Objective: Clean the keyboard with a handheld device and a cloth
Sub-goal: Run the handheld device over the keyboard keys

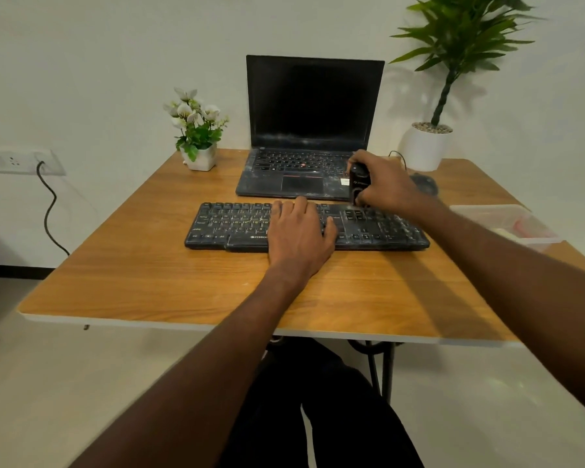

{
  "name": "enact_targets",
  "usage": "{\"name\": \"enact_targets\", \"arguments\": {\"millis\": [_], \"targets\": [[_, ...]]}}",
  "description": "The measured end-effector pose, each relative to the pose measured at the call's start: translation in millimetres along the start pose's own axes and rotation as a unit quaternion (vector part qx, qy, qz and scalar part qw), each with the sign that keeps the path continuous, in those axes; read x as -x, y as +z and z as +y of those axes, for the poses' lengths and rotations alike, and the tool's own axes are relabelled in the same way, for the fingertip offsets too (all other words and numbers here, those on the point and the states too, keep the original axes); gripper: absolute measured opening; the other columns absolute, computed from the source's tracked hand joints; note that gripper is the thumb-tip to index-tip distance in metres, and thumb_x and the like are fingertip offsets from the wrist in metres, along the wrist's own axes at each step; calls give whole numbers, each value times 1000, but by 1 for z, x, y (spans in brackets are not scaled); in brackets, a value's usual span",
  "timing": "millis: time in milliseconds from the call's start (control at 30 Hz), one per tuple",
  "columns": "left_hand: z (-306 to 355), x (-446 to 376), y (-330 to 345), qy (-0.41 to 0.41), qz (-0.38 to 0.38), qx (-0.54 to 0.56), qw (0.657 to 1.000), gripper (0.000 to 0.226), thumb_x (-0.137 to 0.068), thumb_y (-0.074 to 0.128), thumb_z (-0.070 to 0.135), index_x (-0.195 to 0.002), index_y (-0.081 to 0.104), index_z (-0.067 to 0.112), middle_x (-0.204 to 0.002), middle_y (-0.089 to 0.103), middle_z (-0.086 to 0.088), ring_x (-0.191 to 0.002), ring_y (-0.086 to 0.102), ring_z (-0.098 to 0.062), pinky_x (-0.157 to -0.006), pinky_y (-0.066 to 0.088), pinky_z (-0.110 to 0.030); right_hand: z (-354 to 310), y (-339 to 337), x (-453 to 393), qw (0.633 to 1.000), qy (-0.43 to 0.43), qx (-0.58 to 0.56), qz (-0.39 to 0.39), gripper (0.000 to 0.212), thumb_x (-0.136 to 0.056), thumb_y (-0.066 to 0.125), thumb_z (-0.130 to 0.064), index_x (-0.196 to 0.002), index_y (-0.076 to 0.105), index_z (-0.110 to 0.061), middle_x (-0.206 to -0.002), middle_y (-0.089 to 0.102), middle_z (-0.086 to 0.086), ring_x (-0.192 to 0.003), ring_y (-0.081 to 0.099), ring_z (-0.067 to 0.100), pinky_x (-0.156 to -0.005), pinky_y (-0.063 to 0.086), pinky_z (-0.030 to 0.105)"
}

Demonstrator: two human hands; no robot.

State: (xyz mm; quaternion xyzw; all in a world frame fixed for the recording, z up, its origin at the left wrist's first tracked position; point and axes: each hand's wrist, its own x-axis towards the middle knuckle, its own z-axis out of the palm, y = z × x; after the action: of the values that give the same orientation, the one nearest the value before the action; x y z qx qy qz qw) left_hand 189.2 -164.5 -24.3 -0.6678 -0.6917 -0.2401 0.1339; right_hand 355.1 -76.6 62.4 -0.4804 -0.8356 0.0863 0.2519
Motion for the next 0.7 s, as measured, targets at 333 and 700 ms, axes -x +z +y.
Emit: {"name": "enact_targets", "arguments": {"millis": [333, 700], "targets": [[-1, 0, 2, 1, 3, 0, 1000, 54, -107, 41, 53, -125, 68, 10, -131, 61, -10, -127, 56, -31, -122, 34, -53, -6, -2, -13, 994, -33, 29, -99, 68, -78, 81, -7, -134, 49, -28, -121, 59, 8, -111, 59, 27, -75, 49, 27], [0, 0, 2, 4, 9, -2, 1000, 52, -105, 41, 52, -120, 69, 10, -125, 62, -9, -124, 56, -31, -123, 33, -52, -40, -13, -33, 967, -25, 31, -252, 60, -77, 80, -2, -123, 51, -29, -113, 55, 0, -102, 57, 22, -68, 51, 28]]}}
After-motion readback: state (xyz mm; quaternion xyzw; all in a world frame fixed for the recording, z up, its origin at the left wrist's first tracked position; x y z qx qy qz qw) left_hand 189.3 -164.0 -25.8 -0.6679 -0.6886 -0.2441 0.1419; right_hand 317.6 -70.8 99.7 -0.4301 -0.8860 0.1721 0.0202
